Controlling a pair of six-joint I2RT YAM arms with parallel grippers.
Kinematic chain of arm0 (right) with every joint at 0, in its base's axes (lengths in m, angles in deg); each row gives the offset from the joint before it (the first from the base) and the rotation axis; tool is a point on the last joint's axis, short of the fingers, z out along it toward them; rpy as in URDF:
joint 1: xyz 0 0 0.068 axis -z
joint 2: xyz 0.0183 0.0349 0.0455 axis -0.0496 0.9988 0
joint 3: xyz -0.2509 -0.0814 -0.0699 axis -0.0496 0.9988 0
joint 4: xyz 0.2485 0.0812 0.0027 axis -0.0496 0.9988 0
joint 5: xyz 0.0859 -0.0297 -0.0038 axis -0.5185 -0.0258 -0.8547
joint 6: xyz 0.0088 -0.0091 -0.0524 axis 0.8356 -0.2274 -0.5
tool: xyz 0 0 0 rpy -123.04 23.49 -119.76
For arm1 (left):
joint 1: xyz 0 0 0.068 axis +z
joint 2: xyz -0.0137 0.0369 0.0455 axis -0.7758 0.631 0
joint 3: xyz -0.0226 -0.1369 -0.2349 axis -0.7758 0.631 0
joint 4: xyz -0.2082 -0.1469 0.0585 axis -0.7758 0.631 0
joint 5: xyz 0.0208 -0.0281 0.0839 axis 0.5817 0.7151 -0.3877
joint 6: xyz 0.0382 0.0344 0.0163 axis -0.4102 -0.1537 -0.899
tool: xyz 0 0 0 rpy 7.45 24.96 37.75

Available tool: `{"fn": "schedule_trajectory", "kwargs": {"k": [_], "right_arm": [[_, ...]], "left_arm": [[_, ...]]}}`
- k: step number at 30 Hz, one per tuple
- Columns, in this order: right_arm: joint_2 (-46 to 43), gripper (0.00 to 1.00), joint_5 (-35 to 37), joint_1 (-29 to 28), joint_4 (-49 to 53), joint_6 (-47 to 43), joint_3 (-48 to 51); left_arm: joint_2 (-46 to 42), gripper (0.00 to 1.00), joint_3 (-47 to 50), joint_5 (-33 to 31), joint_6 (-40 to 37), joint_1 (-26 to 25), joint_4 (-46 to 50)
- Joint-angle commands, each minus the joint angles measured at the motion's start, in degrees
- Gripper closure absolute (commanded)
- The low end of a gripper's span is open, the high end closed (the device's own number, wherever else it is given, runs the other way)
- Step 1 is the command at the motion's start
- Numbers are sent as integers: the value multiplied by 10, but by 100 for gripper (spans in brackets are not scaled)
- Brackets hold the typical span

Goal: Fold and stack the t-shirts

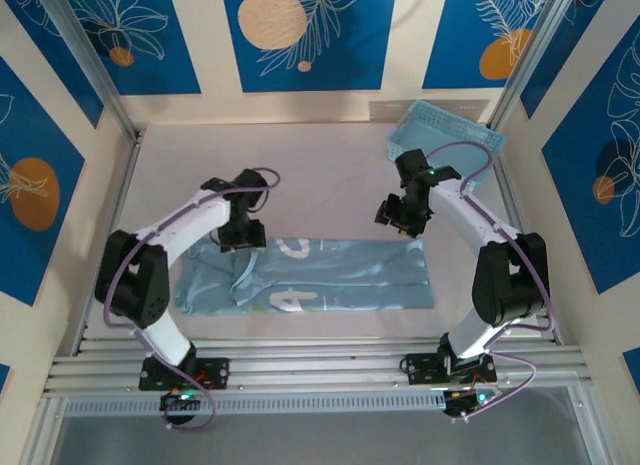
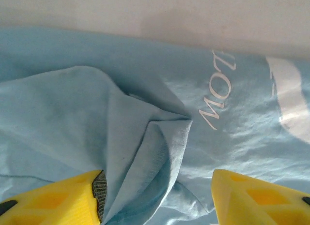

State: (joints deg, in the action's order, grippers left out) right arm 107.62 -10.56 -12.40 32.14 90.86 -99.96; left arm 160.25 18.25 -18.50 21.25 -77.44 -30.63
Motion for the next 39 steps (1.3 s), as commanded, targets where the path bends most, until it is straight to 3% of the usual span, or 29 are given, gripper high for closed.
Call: {"fn": "schedule_trajectory", "kwargs": {"k": [1,7,12,17,23,27,31,34,39], "right_arm": [[-19,45,-37,-5,-5,-12,10],[-30,47,-43,-5,-6,-12,22],[-32,47,-41,-3,-4,-12,27],[-28,48,-41,1,-6,-11,28],[-21,48,-42,1,-9,-8,28],[-21,49,-41,1,-7,-9,30],[-25,50,-41,2,-8,-8,35],[-39,50,-60,2,-24,-12,45],[-81,47,-170,5,-97,-20,85]], "left_arm": [[22,42,2,-35,-47,-6,-7],[62,43,-21,-75,-94,-21,-20],[79,55,-11,-49,-102,-23,-37],[69,59,-3,-53,-88,-28,-36],[53,60,-5,-62,-78,-33,-17],[16,50,-13,-94,-67,-48,-3],[3,54,-15,-81,-72,-63,-9],[22,64,-10,-63,-82,-62,-16],[66,63,-18,-54,-87,-55,-19]]}}
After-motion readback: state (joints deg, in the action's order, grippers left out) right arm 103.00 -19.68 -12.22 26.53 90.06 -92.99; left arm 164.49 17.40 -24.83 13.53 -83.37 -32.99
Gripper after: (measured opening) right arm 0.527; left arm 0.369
